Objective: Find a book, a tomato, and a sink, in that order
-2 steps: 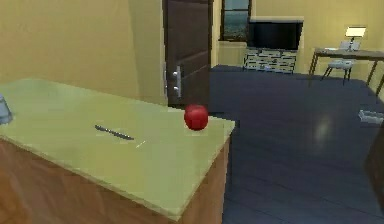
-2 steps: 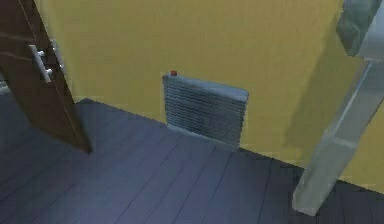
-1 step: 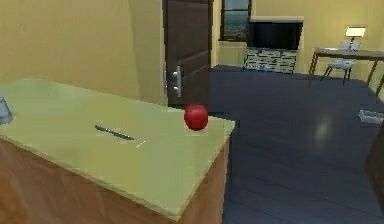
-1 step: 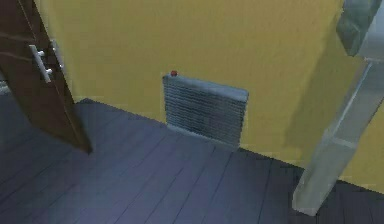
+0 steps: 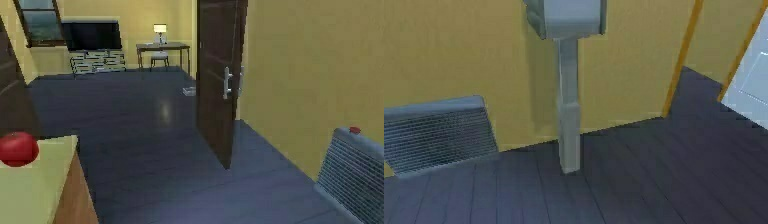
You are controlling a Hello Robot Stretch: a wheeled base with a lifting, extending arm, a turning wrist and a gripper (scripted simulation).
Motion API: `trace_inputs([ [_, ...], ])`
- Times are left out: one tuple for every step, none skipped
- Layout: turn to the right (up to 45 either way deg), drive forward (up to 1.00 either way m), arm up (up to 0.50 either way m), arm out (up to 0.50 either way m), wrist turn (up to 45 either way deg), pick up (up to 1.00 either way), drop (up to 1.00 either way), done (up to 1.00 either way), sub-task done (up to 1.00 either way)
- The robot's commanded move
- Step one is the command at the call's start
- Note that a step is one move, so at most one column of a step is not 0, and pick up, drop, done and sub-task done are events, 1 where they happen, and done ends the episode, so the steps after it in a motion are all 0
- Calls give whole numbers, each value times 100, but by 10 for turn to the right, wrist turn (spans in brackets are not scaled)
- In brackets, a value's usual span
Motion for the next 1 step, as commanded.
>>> trace_inputs([
  [450, 0, 0, 0, 0, 0, 0, 0, 0],
])
